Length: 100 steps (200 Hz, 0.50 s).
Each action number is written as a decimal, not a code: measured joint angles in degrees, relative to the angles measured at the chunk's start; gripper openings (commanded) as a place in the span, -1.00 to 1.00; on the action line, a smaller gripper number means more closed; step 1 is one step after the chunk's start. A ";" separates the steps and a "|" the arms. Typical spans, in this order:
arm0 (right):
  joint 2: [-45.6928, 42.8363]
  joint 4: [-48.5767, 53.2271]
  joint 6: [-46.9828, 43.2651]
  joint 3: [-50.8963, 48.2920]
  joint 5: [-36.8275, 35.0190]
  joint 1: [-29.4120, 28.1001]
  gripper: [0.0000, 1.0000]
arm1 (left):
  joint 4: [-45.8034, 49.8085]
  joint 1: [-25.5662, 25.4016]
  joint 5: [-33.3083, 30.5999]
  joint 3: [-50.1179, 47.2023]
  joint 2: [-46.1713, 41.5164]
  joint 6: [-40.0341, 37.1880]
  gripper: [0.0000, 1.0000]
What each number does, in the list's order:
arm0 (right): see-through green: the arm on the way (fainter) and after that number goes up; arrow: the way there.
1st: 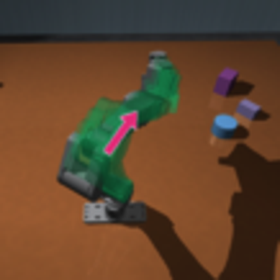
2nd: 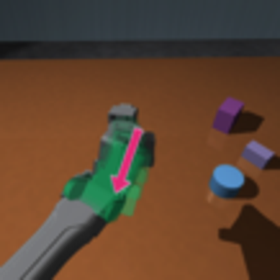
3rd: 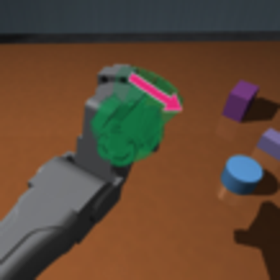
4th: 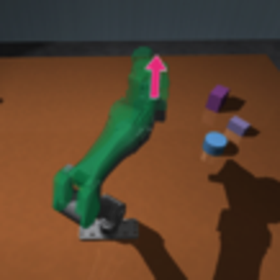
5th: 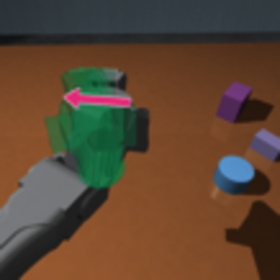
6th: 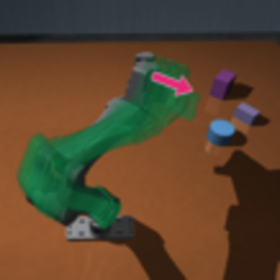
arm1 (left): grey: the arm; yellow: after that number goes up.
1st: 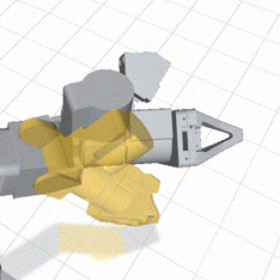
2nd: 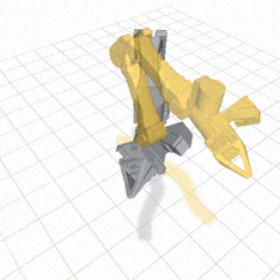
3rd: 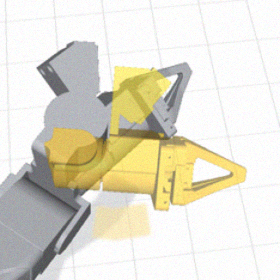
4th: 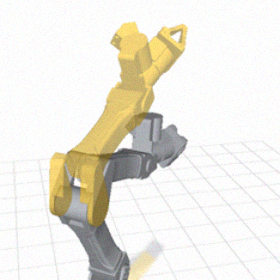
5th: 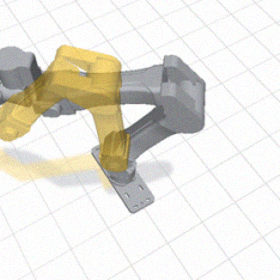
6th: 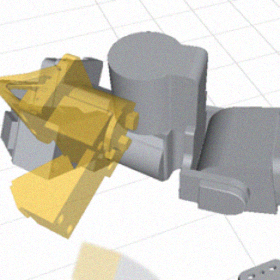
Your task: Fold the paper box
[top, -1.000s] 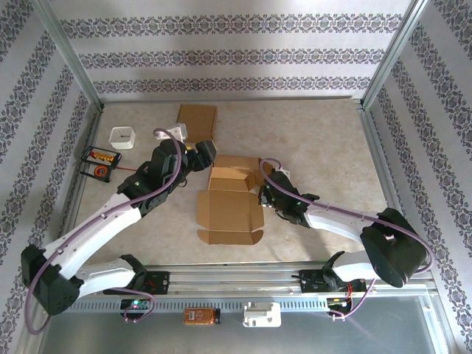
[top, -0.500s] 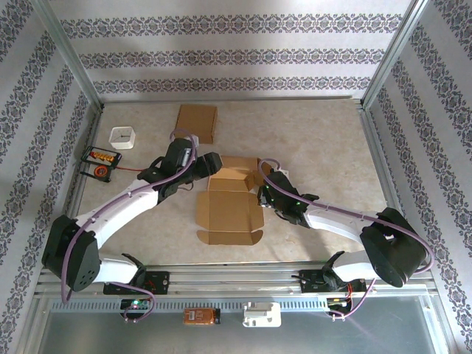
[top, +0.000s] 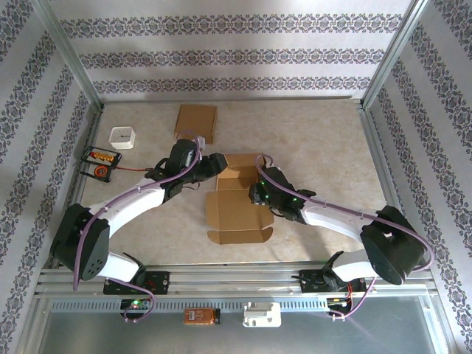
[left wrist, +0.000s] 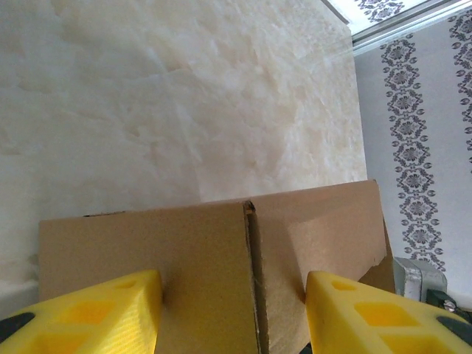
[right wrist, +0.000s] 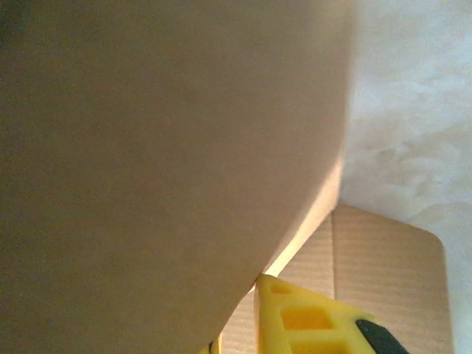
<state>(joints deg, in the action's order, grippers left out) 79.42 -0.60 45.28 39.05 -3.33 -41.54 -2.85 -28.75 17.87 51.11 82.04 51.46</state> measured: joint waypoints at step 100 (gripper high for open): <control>7.15 -5.07 -3.39 3.52 0.22 -2.14 -0.10 | 1.01 0.00 -3.45 -1.38 0.13 -3.56 0.24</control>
<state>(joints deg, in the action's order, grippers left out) 86.56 -5.67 41.89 42.57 -3.11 -43.68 -1.85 -28.75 14.41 49.74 82.17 47.90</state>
